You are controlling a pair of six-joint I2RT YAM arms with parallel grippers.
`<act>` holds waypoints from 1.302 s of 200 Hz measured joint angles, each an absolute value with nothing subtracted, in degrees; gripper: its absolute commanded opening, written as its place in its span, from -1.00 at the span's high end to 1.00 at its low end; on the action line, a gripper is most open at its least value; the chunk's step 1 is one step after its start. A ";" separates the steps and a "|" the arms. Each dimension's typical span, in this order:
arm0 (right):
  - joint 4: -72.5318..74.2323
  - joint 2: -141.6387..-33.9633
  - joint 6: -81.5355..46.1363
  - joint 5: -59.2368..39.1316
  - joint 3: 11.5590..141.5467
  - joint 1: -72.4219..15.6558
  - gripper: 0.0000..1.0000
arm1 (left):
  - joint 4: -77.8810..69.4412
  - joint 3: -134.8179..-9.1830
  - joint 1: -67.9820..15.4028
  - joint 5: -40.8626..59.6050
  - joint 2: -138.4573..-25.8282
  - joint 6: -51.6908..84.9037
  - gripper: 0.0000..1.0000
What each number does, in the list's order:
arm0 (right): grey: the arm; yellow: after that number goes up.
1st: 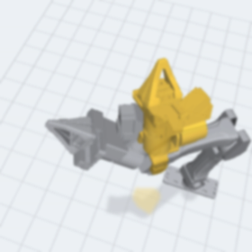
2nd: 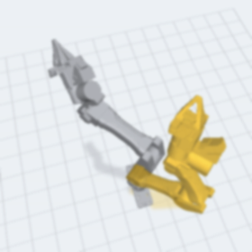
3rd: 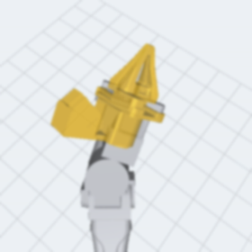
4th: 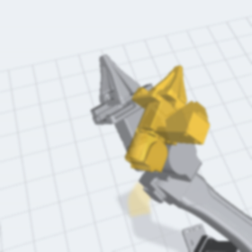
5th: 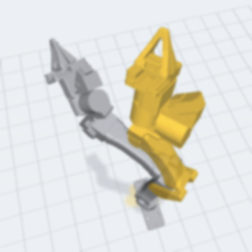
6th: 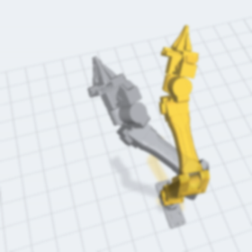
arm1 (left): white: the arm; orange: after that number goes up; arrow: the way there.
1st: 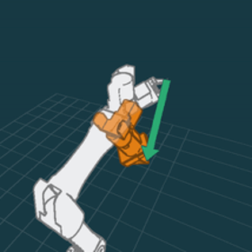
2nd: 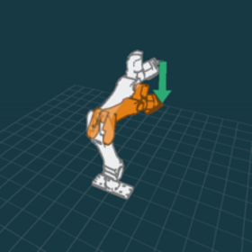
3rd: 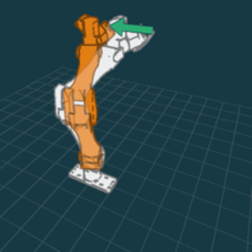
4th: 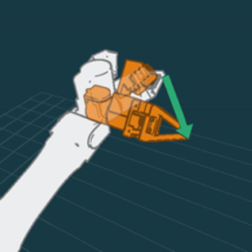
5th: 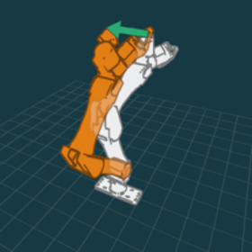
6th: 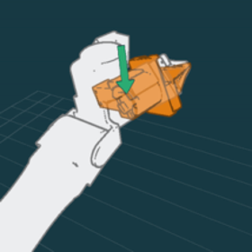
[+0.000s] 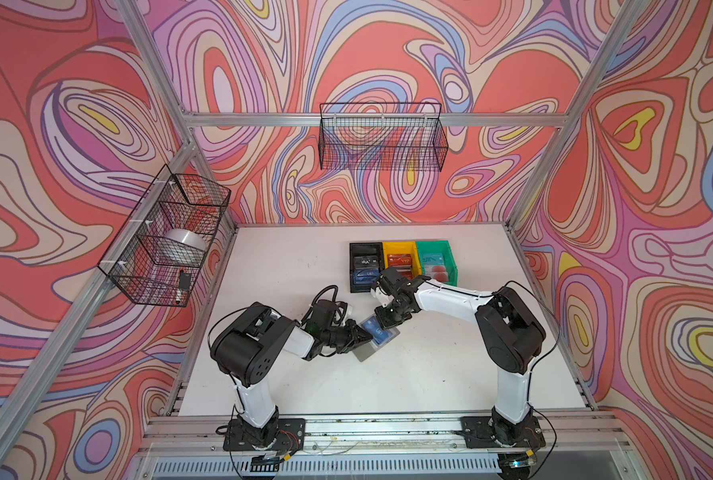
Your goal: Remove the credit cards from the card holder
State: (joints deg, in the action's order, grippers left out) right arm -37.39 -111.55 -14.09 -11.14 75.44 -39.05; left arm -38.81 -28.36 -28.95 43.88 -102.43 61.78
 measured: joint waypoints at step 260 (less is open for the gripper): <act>-38.39 -112.20 -14.02 -10.33 76.38 -39.05 0.81 | -41.56 -28.40 -29.21 41.98 -103.59 63.48 0.78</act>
State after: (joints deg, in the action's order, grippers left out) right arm -38.39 -112.20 -14.02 -10.33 76.38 -39.05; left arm -41.56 -28.40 -29.21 41.98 -103.59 63.48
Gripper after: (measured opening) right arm 0.096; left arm 0.118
